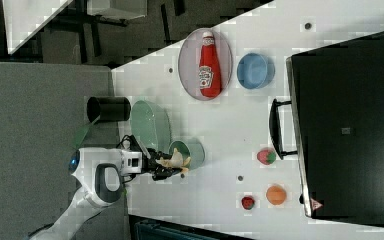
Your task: Pick Banana and place it in mug.
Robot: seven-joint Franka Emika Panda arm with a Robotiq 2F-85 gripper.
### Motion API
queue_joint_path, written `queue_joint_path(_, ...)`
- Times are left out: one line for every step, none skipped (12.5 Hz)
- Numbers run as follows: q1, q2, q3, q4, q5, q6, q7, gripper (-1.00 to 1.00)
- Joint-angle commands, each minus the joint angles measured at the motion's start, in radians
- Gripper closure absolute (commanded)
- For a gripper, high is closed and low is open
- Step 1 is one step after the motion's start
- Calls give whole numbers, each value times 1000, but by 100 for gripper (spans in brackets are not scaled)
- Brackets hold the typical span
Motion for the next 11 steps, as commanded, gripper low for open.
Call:
queue_joint_path(9, -56, 17, 36, -9, 36, 44, -100)
queue_joint_path(8, -58, 14, 37, -9, 35, 44, -100)
queue_joint_path(8, -67, 8, 41, -7, 35, 44, -100)
queue_joint_path(5, -87, -4, 48, -5, 26, 44, -100)
queue_joint_path(2, -116, -20, 58, -5, -3, 44, -100)
queue_joint_path(-2, -153, -39, 73, -5, -56, 39, -100)
queue_joint_path(-6, -196, -65, 95, -5, -126, 26, -100)
queue_joint_path(-9, -240, -96, 125, -5, -203, -11, -100)
queue_joint_path(-11, -281, -130, 159, -5, -291, -57, -100)
queue_joint_path(-15, -314, -167, 196, -5, -364, -99, -100)
queue_joint_path(-19, -343, -207, 234, -5, -422, -123, -100)
